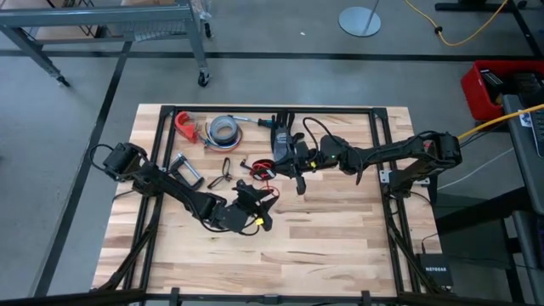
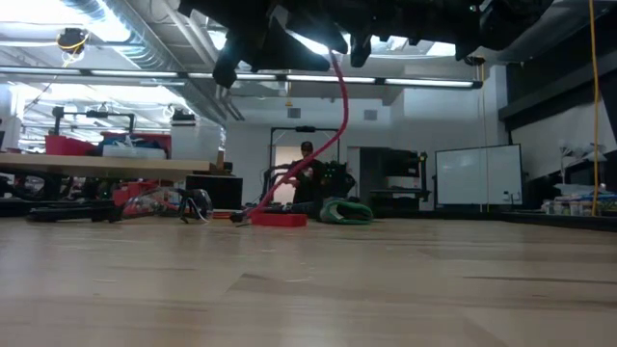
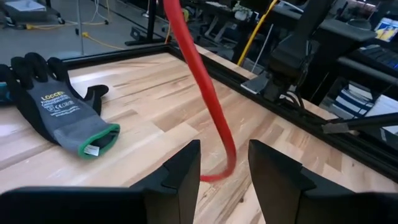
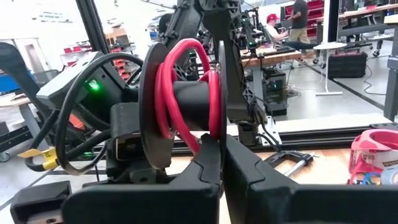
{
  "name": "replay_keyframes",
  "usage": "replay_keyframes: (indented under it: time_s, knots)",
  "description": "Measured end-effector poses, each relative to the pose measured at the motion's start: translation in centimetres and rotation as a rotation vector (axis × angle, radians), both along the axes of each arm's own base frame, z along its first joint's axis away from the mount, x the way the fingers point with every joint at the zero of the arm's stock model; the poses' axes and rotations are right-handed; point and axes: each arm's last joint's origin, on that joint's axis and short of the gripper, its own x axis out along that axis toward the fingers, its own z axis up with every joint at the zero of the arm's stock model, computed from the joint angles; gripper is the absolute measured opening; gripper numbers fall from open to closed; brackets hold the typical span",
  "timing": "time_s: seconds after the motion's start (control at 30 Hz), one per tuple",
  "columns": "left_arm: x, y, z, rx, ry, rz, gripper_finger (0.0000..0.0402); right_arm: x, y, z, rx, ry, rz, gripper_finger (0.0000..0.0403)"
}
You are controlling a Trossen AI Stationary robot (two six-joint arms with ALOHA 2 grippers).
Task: Coil cords
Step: Coil the orange wire into the black spool
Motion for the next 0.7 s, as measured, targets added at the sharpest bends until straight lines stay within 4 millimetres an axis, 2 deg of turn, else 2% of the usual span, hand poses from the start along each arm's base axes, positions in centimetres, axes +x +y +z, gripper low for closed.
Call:
replay_keyframes:
  time_s: [0.27, 0.4, 0.57, 0.7]
  knots:
    - [0.2, 0.6, 0.0, 0.010, 0.007, 0.015, 0.0118, 0.0, 0.0, 0.0, 0.007, 0.000, 0.001, 0.0003]
    - [0.2, 0.6, -0.1, 0.009, 0.014, 0.016, 0.0081, 0.0, 0.0, 0.0, 0.008, 0.000, 0.001, 0.0003]
    - [-0.2, 0.4, -0.7, -0.045, 0.031, 0.032, 0.0015, 0.0, 0.0, 0.0, 0.007, 0.002, 0.033, 0.0003]
    - [-0.8, -0.3, -0.9, -0.097, 0.016, 0.045, 0.0009, -0.1, 0.2, -0.1, 0.022, 0.021, 0.092, 0.0003]
